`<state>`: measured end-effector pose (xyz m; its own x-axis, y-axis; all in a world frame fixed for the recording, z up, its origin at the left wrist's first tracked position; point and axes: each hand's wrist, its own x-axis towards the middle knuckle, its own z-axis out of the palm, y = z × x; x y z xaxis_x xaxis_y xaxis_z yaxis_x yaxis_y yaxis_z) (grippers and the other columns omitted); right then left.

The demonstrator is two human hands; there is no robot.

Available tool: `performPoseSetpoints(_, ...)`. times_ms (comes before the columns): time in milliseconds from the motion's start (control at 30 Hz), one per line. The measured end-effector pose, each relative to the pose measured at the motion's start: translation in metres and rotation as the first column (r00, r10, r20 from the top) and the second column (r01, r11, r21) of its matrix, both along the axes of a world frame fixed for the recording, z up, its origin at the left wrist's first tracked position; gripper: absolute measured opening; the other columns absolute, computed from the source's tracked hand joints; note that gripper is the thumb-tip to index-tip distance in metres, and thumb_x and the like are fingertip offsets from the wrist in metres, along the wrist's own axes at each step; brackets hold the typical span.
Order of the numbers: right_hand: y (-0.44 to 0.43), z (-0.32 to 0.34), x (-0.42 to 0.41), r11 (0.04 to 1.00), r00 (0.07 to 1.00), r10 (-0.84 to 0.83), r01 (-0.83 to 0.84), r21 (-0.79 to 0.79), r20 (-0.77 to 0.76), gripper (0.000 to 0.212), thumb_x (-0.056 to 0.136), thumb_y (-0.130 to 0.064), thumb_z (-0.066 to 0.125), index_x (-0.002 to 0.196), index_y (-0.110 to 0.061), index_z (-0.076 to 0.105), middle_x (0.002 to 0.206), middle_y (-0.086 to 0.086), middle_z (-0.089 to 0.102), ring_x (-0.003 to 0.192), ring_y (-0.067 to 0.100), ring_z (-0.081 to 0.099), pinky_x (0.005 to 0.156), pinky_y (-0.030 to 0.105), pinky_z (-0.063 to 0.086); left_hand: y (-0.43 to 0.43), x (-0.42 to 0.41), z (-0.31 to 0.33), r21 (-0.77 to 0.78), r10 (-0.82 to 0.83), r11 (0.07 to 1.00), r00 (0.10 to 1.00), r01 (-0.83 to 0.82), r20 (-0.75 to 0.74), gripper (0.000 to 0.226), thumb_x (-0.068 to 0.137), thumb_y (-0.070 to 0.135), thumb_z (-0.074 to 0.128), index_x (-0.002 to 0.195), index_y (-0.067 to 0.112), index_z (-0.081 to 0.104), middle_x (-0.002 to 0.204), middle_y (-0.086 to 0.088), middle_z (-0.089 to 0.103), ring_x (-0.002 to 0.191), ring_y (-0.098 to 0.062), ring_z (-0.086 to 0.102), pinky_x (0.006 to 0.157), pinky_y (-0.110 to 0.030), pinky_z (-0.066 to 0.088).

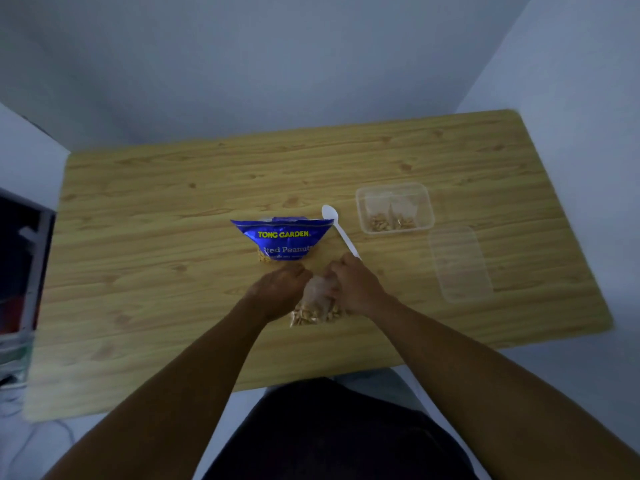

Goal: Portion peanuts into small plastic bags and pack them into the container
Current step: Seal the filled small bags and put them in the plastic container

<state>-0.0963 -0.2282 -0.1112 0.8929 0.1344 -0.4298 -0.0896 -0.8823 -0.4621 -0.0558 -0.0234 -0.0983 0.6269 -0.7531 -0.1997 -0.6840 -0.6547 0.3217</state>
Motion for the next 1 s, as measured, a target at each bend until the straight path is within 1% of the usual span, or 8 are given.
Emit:
performPoseSetpoints(167,0.002,0.0,0.001,0.999,0.999,0.01,-0.008,-0.045,0.038,0.041,0.085,-0.015,0.073,0.124,-0.021,0.061,0.12,0.003,0.046,0.116,0.025,0.049,0.091,0.044,0.052,0.005,-0.013,-0.015,0.094,0.229,0.971,0.968,-0.22,-0.099,0.032,0.088,0.024,0.065,0.118,0.013,0.058,0.12,-0.008,0.052,0.114,-0.027,0.052,0.075,-0.049,0.056)
performPoseSetpoints(333,0.005,-0.005,0.001,0.997,0.996,0.044,-0.039,-0.071,0.072,0.015,0.086,-0.014,0.072,0.1,-0.017,0.071,0.11,0.004,0.047,0.111,0.028,0.049,0.084,0.042,0.053,-0.002,-0.013,-0.02,0.207,0.379,0.912,0.921,-0.354,-0.093,0.033,0.086,0.01,0.063,0.118,0.013,0.054,0.116,-0.01,0.053,0.111,-0.031,0.051,0.082,-0.047,0.053)
performPoseSetpoints(500,-0.002,0.002,0.0,0.986,0.998,-0.059,0.064,0.154,-0.038,0.004,0.083,-0.01,0.072,0.085,-0.008,0.069,0.095,0.008,0.061,0.09,0.025,0.06,0.08,0.043,0.055,-0.011,-0.014,-0.016,0.331,0.385,0.877,0.922,-0.349,-0.046,0.029,0.089,0.011,0.058,0.118,0.014,0.058,0.121,-0.011,0.05,0.115,-0.031,0.047,0.089,-0.041,0.048)
performPoseSetpoints(667,-0.021,0.021,-0.001,0.893,0.948,-0.217,0.289,0.346,-0.233,0.014,0.081,-0.014,0.078,0.089,-0.006,0.07,0.083,-0.001,0.07,0.073,0.008,0.063,0.065,0.023,0.049,-0.019,-0.012,-0.005,0.238,0.232,0.951,0.965,-0.199,-0.119,0.023,0.091,0.01,0.057,0.113,0.014,0.063,0.121,-0.009,0.054,0.112,-0.031,0.049,0.093,-0.04,0.046)
performPoseSetpoints(800,-0.047,0.029,0.0,0.86,0.92,-0.231,0.345,0.377,-0.316,0.039,0.076,-0.008,0.085,0.112,-0.011,0.072,0.094,0.007,0.073,0.085,0.015,0.069,0.071,0.024,0.056,-0.036,-0.001,0.011,0.063,0.378,0.919,0.828,-0.388,-0.413,0.005,0.095,0.013,0.056,0.098,0.017,0.054,0.101,-0.009,0.065,0.087,-0.025,0.061,0.072,-0.036,0.051)
performPoseSetpoints(867,-0.061,0.037,0.002,0.86,0.905,-0.203,0.348,0.374,-0.374,0.05,0.074,0.0,0.084,0.121,-0.01,0.07,0.101,0.006,0.073,0.09,0.018,0.071,0.075,0.028,0.06,-0.048,0.007,0.021,0.038,0.375,0.907,0.766,-0.419,-0.522,0.016,0.094,0.005,0.054,0.1,0.019,0.055,0.092,-0.006,0.066,0.082,-0.021,0.061,0.065,-0.031,0.048)
performPoseSetpoints(933,-0.079,0.045,0.005,0.87,0.897,-0.173,0.333,0.363,-0.406,0.035,0.076,0.003,0.081,0.107,-0.013,0.075,0.091,0.001,0.073,0.081,0.013,0.07,0.066,0.024,0.057,-0.064,0.015,0.033,0.027,0.312,0.929,0.744,-0.368,-0.591,0.028,0.093,-0.001,0.055,0.113,0.019,0.058,0.088,-0.003,0.067,0.079,-0.016,0.063,0.063,-0.028,0.047)
performPoseSetpoints(1000,-0.096,0.055,0.008,0.877,0.891,-0.165,0.328,0.349,-0.424,0.021,0.079,-0.002,0.082,0.084,-0.021,0.077,0.075,-0.003,0.072,0.07,0.009,0.068,0.061,0.022,0.053,-0.079,0.025,0.042,0.017,0.242,0.96,0.803,-0.279,-0.545,0.031,0.094,0.001,0.057,0.12,0.016,0.063,0.093,0.001,0.068,0.084,-0.013,0.063,0.072,-0.027,0.049)
